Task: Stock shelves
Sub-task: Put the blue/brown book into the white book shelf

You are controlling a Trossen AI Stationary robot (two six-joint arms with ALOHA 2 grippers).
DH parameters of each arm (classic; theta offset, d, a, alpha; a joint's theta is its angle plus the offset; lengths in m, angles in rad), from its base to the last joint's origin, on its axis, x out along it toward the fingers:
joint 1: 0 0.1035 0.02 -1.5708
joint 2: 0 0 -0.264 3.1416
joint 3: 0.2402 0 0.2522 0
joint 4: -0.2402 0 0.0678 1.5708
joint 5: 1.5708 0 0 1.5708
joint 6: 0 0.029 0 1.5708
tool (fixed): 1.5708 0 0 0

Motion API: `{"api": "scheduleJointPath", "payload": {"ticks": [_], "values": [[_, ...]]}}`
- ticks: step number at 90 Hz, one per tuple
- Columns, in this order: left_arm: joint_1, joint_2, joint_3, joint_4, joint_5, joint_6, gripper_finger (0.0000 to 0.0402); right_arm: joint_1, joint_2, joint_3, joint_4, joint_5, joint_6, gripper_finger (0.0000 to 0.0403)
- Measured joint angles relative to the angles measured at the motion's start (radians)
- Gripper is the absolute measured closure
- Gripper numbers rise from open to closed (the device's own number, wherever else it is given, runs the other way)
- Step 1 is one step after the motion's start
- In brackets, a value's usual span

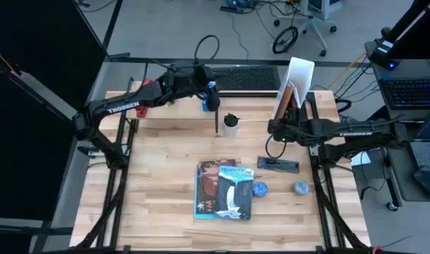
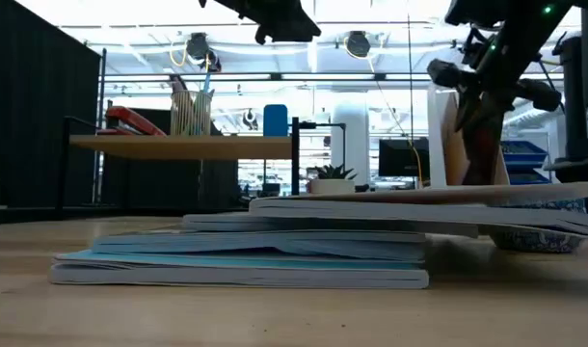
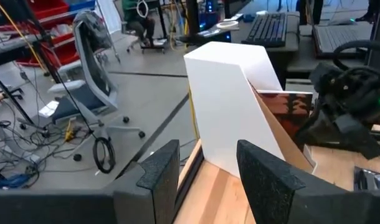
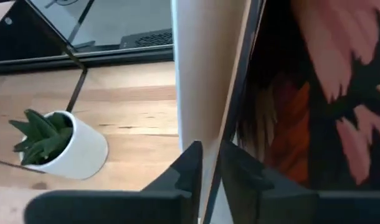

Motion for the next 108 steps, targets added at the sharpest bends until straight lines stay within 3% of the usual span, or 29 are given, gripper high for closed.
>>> {"api": "scheduleJointPath", "payload": {"ticks": [19, 56, 108], "values": [[0.000, 0.000, 0.000, -0.001, 0.000, 0.000, 0.0254, -0.030, 0.024, 0.000, 0.023, -0.001, 0.000, 0.0363], [-0.003, 0.000, 0.000, -0.001, 0.007, -0.001, 0.0254, -0.047, 0.005, 0.000, 0.037, -0.020, 0.006, 0.0279], [-0.003, 0.000, 0.001, -0.001, 0.027, -0.006, 0.0254, -0.107, 0.031, 0.000, 0.048, -0.010, -0.077, 0.0335]]}}
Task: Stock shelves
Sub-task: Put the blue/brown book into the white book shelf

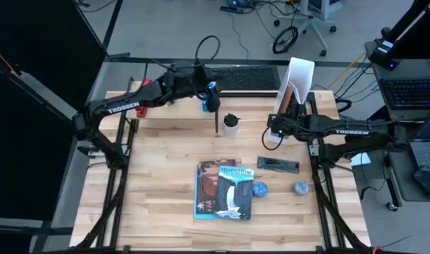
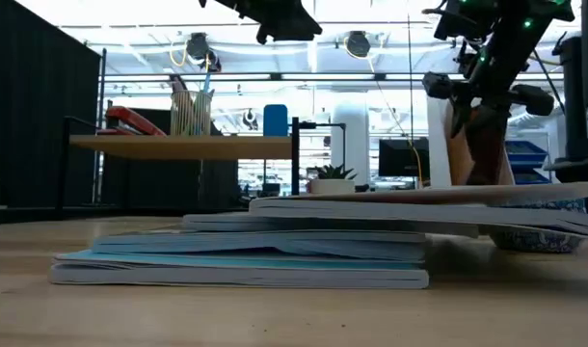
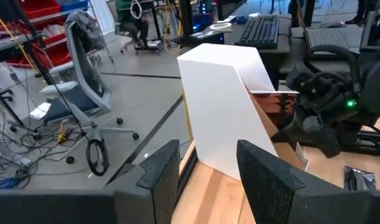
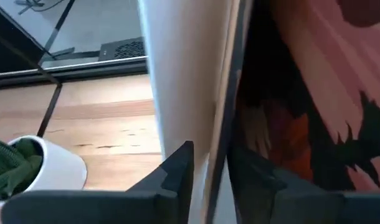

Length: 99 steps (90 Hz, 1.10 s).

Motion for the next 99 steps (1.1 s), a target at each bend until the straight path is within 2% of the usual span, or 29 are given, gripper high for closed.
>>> {"api": "scheduleJointPath", "payload": {"ticks": [24, 47, 70, 99], "values": [[0.000, 0.000, 0.000, 0.000, 0.000, 0.000, 0.0254, 0.000, 0.000, 0.000, -0.001, 0.033, -0.007, 0.0395], [0.000, 0.000, 0.000, 0.000, 0.000, 0.000, 0.0254, 0.016, 0.014, 0.000, 0.000, 0.049, -0.013, 0.0396], [0.000, 0.000, 0.000, 0.000, 0.000, 0.000, 0.0254, 0.135, 0.076, -0.044, 0.004, 0.176, 0.122, 0.0398], [0.000, 0.000, 0.000, 0.000, 0.000, 0.012, 0.0254, 0.214, 0.206, -0.045, 0.012, 0.237, 0.161, 0.0397]]}}
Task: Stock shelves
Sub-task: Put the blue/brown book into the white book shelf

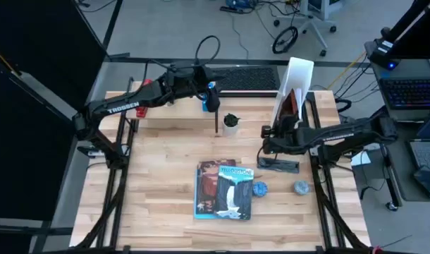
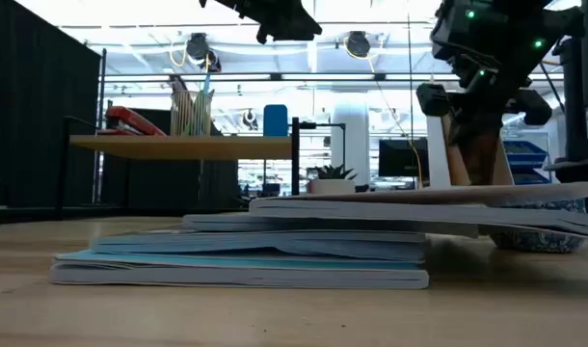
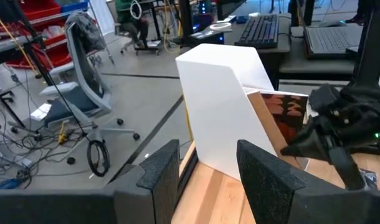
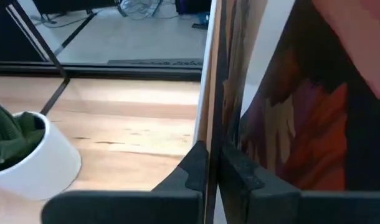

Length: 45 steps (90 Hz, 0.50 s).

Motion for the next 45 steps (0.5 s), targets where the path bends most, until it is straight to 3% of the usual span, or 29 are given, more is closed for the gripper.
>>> {"api": "scheduleJointPath", "payload": {"ticks": [20, 45], "values": [[0.000, 0.000, 0.000, 0.000, 0.000, 0.014, 0.0254, -0.006, 0.049, -0.001, -0.006, 0.055, 0.047, 0.0397], [0.000, 0.000, 0.000, 0.000, 0.000, 0.014, 0.0254, -0.036, 0.050, -0.003, -0.006, 0.015, 0.027, 0.0396]]}}
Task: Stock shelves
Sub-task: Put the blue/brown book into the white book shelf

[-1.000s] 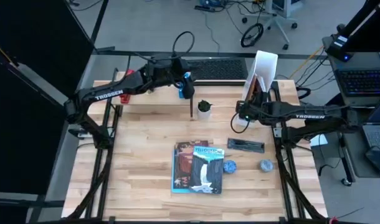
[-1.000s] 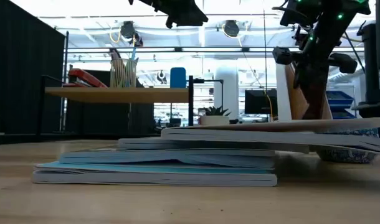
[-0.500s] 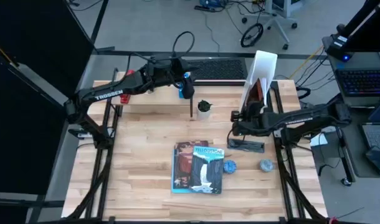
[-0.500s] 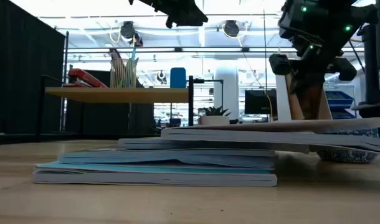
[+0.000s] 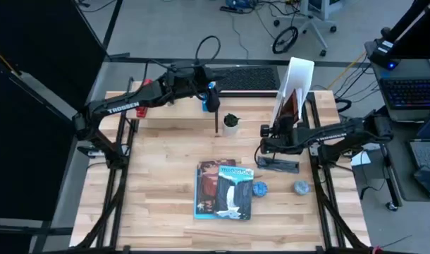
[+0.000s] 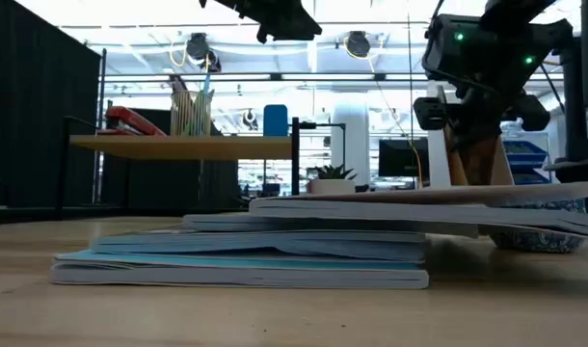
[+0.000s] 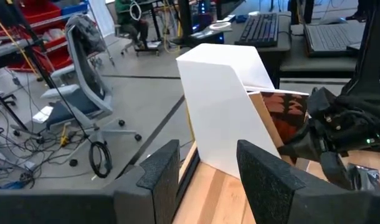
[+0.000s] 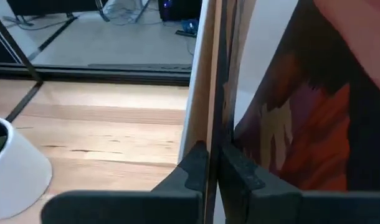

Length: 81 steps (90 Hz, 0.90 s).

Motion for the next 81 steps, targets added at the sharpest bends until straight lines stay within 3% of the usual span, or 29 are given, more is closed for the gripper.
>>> {"api": "scheduleJointPath", "payload": {"ticks": [25, 46, 63, 81], "values": [[0.000, 0.000, 0.000, 0.000, 0.000, 0.000, 0.0254, 0.001, 0.000, 0.000, 0.023, -0.177, -0.005, 0.0359], [0.000, 0.000, 0.000, 0.000, 0.000, 0.000, 0.0254, 0.004, -0.047, 0.021, 0.006, -0.221, -0.082, 0.0279], [-0.001, 0.000, 0.000, -0.006, 0.000, -0.006, 0.0254, 0.022, -0.131, 0.124, -0.045, -0.230, -0.249, 0.0224], [-0.037, -0.033, 0.000, -0.116, 0.000, -0.048, 0.0254, 0.036, -0.202, 0.243, -0.080, -0.431, -0.412, 0.0199]]}}
